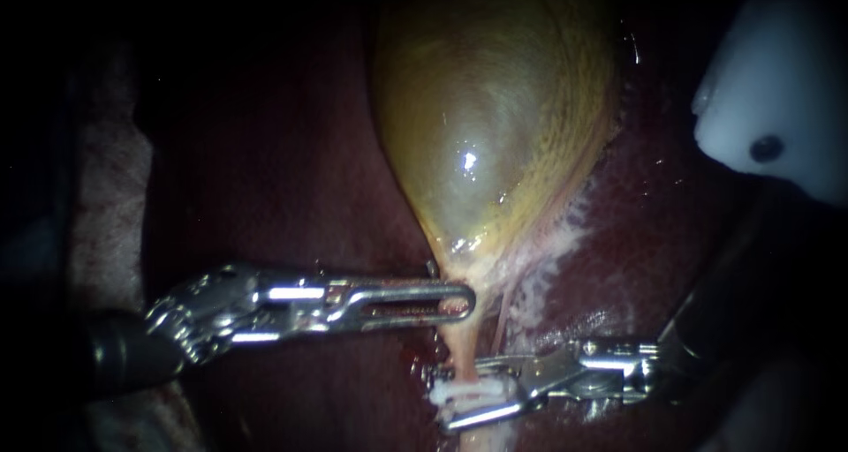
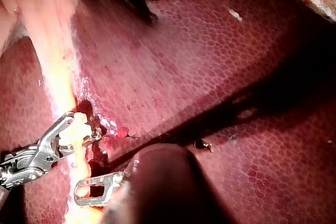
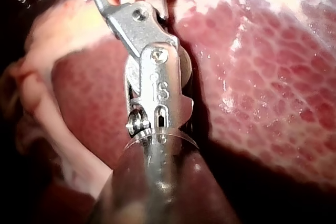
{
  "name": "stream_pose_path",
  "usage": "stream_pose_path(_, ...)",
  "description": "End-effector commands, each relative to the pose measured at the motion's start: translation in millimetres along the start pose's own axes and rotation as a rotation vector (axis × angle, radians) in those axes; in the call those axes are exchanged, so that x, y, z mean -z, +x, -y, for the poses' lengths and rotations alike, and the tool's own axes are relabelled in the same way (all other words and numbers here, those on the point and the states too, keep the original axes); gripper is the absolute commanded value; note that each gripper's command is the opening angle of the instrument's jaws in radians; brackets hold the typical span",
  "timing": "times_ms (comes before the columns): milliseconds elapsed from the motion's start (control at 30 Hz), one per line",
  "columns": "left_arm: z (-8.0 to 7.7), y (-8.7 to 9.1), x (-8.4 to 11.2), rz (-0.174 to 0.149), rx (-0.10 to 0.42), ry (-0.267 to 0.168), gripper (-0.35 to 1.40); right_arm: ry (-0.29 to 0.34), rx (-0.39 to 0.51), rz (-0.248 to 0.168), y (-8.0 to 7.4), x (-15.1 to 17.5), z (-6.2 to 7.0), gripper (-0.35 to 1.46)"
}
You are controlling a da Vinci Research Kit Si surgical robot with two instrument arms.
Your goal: Going back second clip left tube
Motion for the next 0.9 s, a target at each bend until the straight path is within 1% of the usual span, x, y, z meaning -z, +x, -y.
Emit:
stream_pose_path(33, 0.0, 0.0, 0.0, 0.0, 0.0, 0.0, -0.35, 0.002, -0.001, 0.001, 0.0, -0.1, 0.0, 0.47)
stream_pose_path(233, 0.0, 0.0, 0.0, 0.0, 0.0, 0.0, -0.35, 0.002, -0.001, 0.001, 0.0, -0.3, 0.0, 0.47)
stream_pose_path(333, 0.0, 0.0, 0.0, 0.0, 0.0, 0.0, -0.35, 0.007, 0.01, 0.004, 0.1, 0.3, -0.3, 0.47)
stream_pose_path(433, 0.0, 0.0, 0.0, 0.0, 0.0, 0.0, -0.35, -0.002, 0.02, 0.008, 0.3, 1.0, -0.5, 0.47)
stream_pose_path(633, 0.0, 0.0, 0.0, 0.0, 0.0, 0.0, -0.35, -0.005, 0.042, 0.02, 0.9, 2.3, -0.5, 0.47)
stream_pose_path(700, 0.0, 0.0, 0.0, 0.0, 0.0, 0.0, -0.35, -0.01, 0.057, 0.026, 1.2, 2.8, -0.4, 0.47)
stream_pose_path(867, 0.0, 0.0, 0.1, 0.0, 0.0, 0.0, -0.35, -0.034, 0.146, 0.039, 2.1, 4.4, -0.3, 0.48)
stream_pose_path(900, 0.0, 0.0, 0.1, 0.0, 0.0, 0.0, -0.35, -0.033, 0.152, 0.041, 2.2, 4.7, -0.3, 0.48)
